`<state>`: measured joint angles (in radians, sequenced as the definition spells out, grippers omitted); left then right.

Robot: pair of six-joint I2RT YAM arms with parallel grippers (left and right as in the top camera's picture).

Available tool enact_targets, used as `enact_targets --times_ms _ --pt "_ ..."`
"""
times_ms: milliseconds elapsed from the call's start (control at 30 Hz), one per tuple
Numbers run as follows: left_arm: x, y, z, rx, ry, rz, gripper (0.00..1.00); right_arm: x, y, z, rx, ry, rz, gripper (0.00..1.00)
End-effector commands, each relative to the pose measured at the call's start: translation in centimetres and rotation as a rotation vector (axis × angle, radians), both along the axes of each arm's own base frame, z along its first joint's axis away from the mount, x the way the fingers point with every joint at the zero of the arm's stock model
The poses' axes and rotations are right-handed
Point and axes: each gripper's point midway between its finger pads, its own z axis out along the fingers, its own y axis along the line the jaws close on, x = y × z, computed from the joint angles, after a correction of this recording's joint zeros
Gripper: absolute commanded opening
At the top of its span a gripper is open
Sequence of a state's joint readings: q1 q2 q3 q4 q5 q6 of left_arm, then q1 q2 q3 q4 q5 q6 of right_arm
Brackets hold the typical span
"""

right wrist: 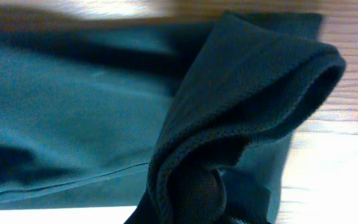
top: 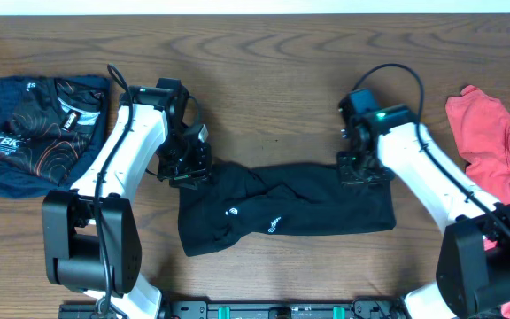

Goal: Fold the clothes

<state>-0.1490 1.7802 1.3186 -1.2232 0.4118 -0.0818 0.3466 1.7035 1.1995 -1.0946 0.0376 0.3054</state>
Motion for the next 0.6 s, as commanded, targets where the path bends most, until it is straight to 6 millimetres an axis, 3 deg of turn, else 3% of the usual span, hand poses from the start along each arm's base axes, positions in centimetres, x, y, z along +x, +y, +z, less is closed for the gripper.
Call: enact_targets --times_ms 0,233,333,367,467,567 --pt "-0.1 0.0 0.0 0.003 0.006 0.004 0.38 -0.2 1.7 0.3 0.022 -0.012 0.002 0.08" --pt "0.0 0.0 0.0 0.003 0.005 0.004 0.38 -0.6 4.0 0.3 0.056 -0.022 0.060 0.24" --pt "0.0 0.0 0.0 0.003 0.005 0.004 0.38 -0.8 5.2 0.3 0.100 -0.018 0.097 0.46" --pt "0.0 0.0 0.0 0.003 0.005 0.004 0.38 -0.9 5.6 0.3 0.114 -0.015 0.124 0.49" --pt "0.0 0.0 0.0 0.004 0.005 0.004 0.38 -1.0 6.0 0.4 0.136 -0.011 0.162 0.47" --pt "0.0 0.0 0.0 0.004 0.005 0.004 0.38 -0.2 4.4 0.5 0.063 -0.043 0.131 0.40"
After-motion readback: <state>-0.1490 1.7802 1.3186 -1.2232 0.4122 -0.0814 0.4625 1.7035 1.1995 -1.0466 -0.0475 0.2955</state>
